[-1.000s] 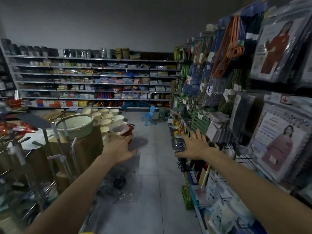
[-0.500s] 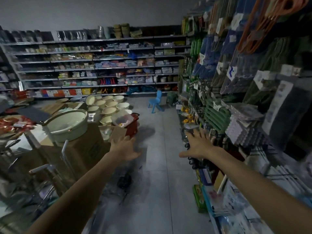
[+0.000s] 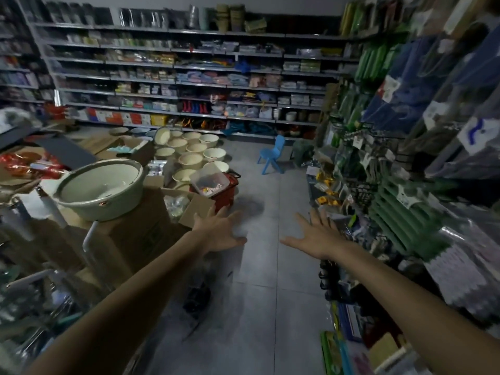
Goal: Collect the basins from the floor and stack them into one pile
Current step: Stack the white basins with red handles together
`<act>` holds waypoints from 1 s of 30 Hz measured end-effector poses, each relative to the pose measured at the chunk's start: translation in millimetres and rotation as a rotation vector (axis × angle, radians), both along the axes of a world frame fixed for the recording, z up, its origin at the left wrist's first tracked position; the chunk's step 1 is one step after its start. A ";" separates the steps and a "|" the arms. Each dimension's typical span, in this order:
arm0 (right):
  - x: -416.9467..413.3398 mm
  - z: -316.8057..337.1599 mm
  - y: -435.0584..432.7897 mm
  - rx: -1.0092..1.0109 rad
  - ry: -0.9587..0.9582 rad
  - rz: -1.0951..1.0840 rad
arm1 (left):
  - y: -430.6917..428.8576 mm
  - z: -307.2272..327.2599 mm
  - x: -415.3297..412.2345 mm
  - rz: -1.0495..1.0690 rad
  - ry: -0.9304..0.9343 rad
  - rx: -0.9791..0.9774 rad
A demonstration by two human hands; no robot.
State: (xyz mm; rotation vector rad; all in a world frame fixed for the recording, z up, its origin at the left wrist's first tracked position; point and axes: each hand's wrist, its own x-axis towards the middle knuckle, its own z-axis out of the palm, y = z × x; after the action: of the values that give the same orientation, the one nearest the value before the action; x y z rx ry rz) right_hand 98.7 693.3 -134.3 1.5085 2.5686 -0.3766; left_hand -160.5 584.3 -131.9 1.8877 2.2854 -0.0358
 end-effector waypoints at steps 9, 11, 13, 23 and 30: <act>-111.6 19.2 174.0 0.000 -0.035 -0.047 | 182.6 -6.8 -141.1 -0.013 -0.005 0.098; -127.7 21.1 210.9 -0.001 -0.026 -0.059 | 220.5 7.2 -157.9 -0.036 -0.023 0.111; -138.4 17.9 246.9 -0.002 -0.035 -0.073 | 258.5 12.2 -166.9 -0.080 -0.040 0.109; -155.1 -27.8 477.0 -0.044 -0.018 -0.119 | 504.3 -36.2 -192.7 -0.146 0.038 0.026; -163.5 -32.8 691.7 -0.081 -0.013 -0.152 | 694.5 -37.5 -212.3 -0.127 0.087 -0.062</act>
State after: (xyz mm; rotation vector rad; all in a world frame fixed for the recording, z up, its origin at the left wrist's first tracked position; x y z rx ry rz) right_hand -64.8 1385.0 -167.1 1.6757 2.4044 -0.4803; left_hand -372.8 1278.8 -169.5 2.0340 2.1871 -0.2077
